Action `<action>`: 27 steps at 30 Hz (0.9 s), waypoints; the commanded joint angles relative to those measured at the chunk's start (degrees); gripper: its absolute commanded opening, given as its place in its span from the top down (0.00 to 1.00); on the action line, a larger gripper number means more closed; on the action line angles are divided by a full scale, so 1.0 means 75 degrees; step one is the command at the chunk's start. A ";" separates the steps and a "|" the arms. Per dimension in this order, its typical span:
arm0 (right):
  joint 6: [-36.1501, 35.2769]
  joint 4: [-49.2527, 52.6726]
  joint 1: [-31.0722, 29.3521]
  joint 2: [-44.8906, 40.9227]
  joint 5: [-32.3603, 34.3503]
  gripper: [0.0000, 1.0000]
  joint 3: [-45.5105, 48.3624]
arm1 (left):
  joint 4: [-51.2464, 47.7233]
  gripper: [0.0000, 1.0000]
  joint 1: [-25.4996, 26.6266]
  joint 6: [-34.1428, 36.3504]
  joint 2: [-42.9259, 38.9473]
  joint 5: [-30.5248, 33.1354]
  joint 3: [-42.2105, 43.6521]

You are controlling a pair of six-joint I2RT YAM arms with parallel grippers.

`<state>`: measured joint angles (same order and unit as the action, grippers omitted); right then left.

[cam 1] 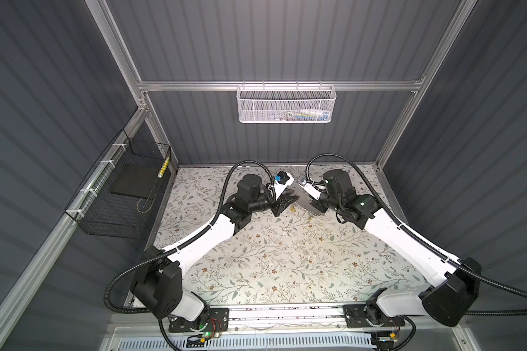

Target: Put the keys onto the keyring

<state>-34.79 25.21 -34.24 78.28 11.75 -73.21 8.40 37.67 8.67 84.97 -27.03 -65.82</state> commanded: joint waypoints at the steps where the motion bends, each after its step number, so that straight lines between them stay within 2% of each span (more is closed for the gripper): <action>1: 0.0016 -0.0033 -0.0040 -0.0223 -0.0151 0.93 -0.0146 | -0.0289 0.67 -0.0036 0.0159 0.0046 -0.0255 -0.0430; 7: 0.0068 -0.0113 -0.0048 -0.0253 -0.0354 0.93 -0.0099 | -0.0183 0.68 -0.0021 0.0049 0.0297 -0.0736 -0.0633; 15: 0.0179 -0.0280 -0.0041 -0.0292 -0.0402 0.93 -0.0050 | -0.0458 0.77 0.0003 0.0059 0.0530 -0.0942 -0.0816; 21: 0.0243 -0.0335 -0.0033 -0.0311 -0.0558 0.91 0.0020 | -0.0358 0.97 0.0013 0.0021 0.0451 -0.0830 -0.0756; 22: 0.0265 -0.0347 -0.0035 -0.0334 -0.0590 0.90 0.0042 | -0.0277 1.00 0.0013 -0.0005 0.0420 -0.0826 -0.0728; 27: 0.0382 -0.0731 0.0035 -0.0548 -0.0724 0.75 0.0289 | 0.0031 1.00 0.0016 -0.0160 0.0402 -0.0921 -0.0628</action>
<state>-34.02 22.41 -34.11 76.36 8.86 -71.81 6.48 37.69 7.31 88.75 -34.13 -70.39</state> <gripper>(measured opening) 0.236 0.043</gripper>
